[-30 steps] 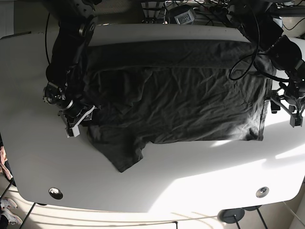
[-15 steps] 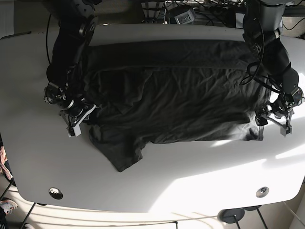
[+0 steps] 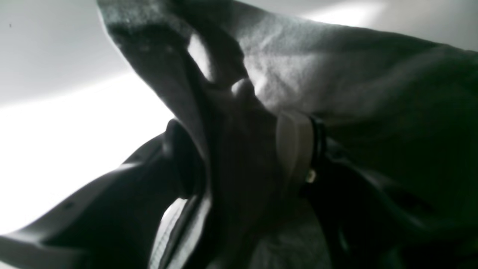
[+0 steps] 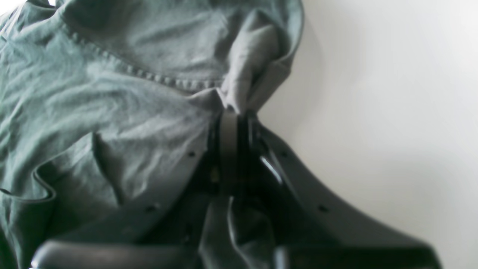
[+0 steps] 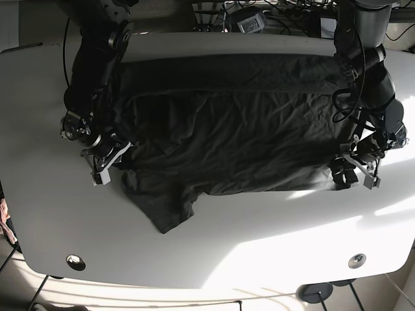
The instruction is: Fold the T-shirt properly
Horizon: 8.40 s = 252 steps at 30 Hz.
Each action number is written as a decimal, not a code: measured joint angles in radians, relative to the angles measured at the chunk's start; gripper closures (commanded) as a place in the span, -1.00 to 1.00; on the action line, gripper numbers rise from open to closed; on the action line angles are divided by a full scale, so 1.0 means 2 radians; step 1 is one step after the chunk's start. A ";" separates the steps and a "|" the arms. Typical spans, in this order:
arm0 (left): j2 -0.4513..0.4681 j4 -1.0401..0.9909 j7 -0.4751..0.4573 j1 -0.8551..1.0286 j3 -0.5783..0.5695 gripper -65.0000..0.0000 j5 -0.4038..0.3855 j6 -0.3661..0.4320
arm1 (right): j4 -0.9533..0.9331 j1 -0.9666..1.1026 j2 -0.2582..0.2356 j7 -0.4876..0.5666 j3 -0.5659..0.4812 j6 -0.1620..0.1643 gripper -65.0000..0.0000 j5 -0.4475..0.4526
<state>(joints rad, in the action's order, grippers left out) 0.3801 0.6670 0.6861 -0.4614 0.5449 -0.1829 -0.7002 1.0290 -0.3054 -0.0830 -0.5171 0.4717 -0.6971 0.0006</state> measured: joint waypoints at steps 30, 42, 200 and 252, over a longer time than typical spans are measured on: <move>-0.062 0.208 0.126 -0.202 -0.105 1.00 0.026 0.017 | -0.006 -0.240 -0.083 -0.075 -0.082 -0.002 0.95 -0.012; -0.030 0.050 0.099 -0.394 -0.105 1.00 0.031 0.034 | -0.108 -0.478 -0.100 -0.093 -0.178 -0.001 0.95 -0.012; 0.018 0.187 0.044 -0.341 -0.192 1.00 -0.074 0.019 | 0.239 -0.334 -0.093 -0.220 -0.174 -0.003 0.94 -0.002; -0.004 0.494 0.108 0.324 0.084 -0.41 -0.187 0.022 | 0.480 0.328 -0.040 -0.246 0.083 0.000 -0.91 0.198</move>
<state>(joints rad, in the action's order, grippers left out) 0.3729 1.6550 0.9012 0.1871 0.7128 -0.5560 -0.6567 1.9896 0.3511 -0.1623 -1.0084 0.6384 -0.6975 0.3965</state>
